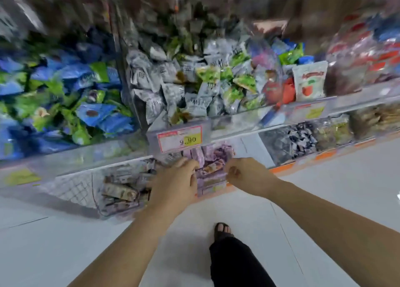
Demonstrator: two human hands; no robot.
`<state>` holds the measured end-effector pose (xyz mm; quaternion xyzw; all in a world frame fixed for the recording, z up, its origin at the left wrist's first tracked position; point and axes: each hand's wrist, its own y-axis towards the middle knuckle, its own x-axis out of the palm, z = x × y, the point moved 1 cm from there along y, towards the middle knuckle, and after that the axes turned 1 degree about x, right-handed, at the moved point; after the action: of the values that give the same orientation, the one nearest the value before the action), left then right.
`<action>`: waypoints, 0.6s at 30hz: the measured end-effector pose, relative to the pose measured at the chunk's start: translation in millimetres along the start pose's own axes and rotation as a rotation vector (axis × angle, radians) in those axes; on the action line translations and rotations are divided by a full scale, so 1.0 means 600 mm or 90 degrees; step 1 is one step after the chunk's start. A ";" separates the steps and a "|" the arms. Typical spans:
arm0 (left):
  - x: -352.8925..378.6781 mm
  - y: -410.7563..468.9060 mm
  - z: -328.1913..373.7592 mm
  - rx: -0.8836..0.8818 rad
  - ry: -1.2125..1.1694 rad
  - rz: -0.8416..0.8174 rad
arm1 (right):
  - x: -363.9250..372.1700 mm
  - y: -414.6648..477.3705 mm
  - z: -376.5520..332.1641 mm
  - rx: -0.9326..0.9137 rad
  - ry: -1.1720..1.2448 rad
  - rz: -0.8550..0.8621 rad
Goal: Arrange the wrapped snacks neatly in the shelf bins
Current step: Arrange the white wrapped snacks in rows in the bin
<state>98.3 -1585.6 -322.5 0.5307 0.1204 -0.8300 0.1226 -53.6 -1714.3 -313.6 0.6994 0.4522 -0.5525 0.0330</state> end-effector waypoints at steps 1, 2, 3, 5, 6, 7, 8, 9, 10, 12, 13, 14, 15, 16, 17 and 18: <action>0.028 0.009 -0.010 0.023 0.022 0.017 | 0.030 0.022 0.008 -0.017 -0.006 0.002; 0.054 0.017 -0.020 0.051 0.046 0.044 | 0.061 0.043 0.017 -0.041 -0.021 0.006; 0.080 0.024 -0.031 0.074 0.058 0.076 | 0.093 0.064 0.026 -0.066 -0.036 0.013; 0.126 0.040 -0.056 0.119 0.056 0.146 | 0.142 0.100 0.043 -0.110 -0.051 0.048; 0.148 0.046 -0.071 0.147 0.065 0.178 | 0.160 0.114 0.050 -0.129 -0.043 0.077; 0.166 0.050 -0.086 0.177 0.075 0.212 | 0.173 0.127 0.057 -0.139 -0.034 0.102; 0.179 0.053 -0.098 0.206 0.079 0.243 | 0.185 0.137 0.062 -0.152 -0.025 0.125; 0.191 0.054 -0.107 0.235 0.081 0.274 | 0.195 0.145 0.066 -0.171 -0.020 0.145; 0.200 0.055 -0.114 0.262 0.083 0.304 | 0.205 0.152 0.071 -0.192 -0.018 0.162; 0.218 0.052 -0.123 0.300 0.103 0.350 | 0.222 0.160 0.082 -0.217 -0.027 0.197; 0.225 0.051 -0.125 0.310 0.121 0.363 | 0.230 0.163 0.087 -0.228 -0.048 0.226; 0.232 0.050 -0.127 0.316 0.142 0.371 | 0.238 0.165 0.090 -0.243 -0.077 0.261; 0.238 0.051 -0.130 0.318 0.164 0.379 | 0.245 0.167 0.091 -0.261 -0.112 0.299; 0.244 0.051 -0.131 0.315 0.184 0.382 | 0.250 0.168 0.091 -0.272 -0.143 0.329; 0.249 0.048 -0.131 0.309 0.202 0.385 | 0.254 0.168 0.092 -0.277 -0.166 0.349; 0.253 0.044 -0.131 0.300 0.217 0.387 | 0.260 0.167 0.090 -0.275 -0.178 0.363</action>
<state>112.1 -1595.9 -494.4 0.6851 -0.2163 -0.6613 0.2160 -30.1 -1709.9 -504.9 0.6918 0.3365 -0.5033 0.3935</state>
